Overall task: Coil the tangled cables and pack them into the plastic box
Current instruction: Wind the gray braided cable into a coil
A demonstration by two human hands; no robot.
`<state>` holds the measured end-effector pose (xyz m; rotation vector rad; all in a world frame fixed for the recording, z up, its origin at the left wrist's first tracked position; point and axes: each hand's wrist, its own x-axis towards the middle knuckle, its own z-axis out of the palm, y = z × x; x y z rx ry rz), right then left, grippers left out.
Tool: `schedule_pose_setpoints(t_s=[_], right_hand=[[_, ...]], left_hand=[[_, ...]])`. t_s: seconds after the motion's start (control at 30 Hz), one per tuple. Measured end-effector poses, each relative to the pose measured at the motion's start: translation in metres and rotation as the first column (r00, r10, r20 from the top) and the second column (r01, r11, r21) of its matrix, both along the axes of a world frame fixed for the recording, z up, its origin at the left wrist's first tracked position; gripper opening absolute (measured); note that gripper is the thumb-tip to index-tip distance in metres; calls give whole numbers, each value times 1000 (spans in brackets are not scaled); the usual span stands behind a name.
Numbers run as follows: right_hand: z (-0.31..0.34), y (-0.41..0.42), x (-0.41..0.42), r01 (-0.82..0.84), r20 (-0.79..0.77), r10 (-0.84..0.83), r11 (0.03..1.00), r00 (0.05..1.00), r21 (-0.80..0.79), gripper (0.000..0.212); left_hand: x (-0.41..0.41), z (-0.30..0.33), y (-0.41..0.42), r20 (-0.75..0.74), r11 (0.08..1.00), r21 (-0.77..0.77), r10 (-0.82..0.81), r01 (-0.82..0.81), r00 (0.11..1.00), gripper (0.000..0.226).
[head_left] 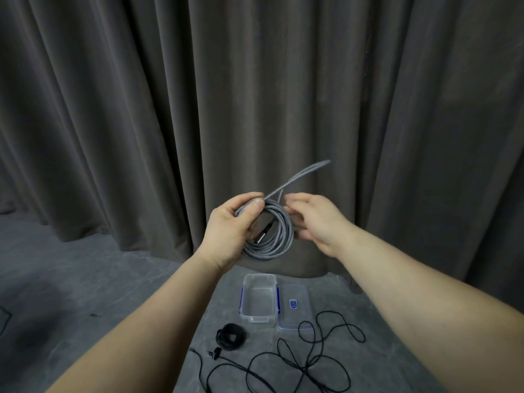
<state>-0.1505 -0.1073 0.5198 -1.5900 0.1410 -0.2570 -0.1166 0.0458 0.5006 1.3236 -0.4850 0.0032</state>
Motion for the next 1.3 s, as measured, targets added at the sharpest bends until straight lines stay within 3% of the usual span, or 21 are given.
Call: schedule_pose_setpoints(t_s=[0.03,0.1,0.13,0.2,0.27,0.43,0.57,0.83,0.9,0.97,1.03,1.07,1.13,1.17,1.2,1.23,1.3], right_hand=[[-6,1,1,99,95,-83,979,992,-176,20],[-16,3,-3,355,417,-155,813,896,-461,12],[-20,3,-6,421,538,-82,724,839,-546,7],[-28,4,-8,405,568,87,613,818,-678,5],[-34,5,-7,324,499,122,626,858,-710,7],[-41,4,-5,333,529,114,662,841,-672,15],[-40,11,-6,429,579,116,558,807,-710,32],[-34,20,-1,547,643,167,394,747,-738,10],[-34,23,-1,482,607,191,448,771,-753,9],[-28,27,-6,325,549,161,658,820,-679,5],[-13,28,-12,124,491,64,932,869,-341,8],[-5,26,-13,56,447,-17,996,894,-72,16],[7,12,-10,82,312,-218,914,925,396,23],[9,3,-6,172,222,-316,850,922,498,22],[6,-4,0,291,137,-399,827,907,482,19],[1,-9,5,418,94,-470,847,878,329,14],[-10,-11,9,506,88,-499,839,862,-197,28]], left_hand=[[1,-1,0,-3,999,-17,35,-35,999,11],[3,-2,0,-11,995,-44,93,-93,996,11],[3,-3,-1,-13,992,-57,112,-113,994,9],[4,-3,-2,-15,988,-78,131,-132,991,9],[4,-2,-2,-14,987,-82,139,-140,990,10],[3,-3,-1,-4,988,-84,131,-131,991,10],[1,-5,-6,-19,987,-114,110,-112,994,11],[2,-7,-8,-40,982,-143,115,-120,993,10],[6,-7,-7,-41,982,-128,135,-139,990,10],[13,-10,-3,-43,973,-116,197,-201,979,9],[22,-13,4,-64,953,-117,274,-280,960,7],[26,-14,8,-80,942,-126,304,-312,949,6],[33,-15,17,-114,923,-162,333,-348,936,6],[35,-14,21,-130,918,-181,334,-353,934,7],[36,-13,23,-141,913,-199,332,-355,933,7],[37,-12,23,-146,911,-213,328,-353,933,8],[37,-9,19,-143,913,-222,317,-342,938,11]])
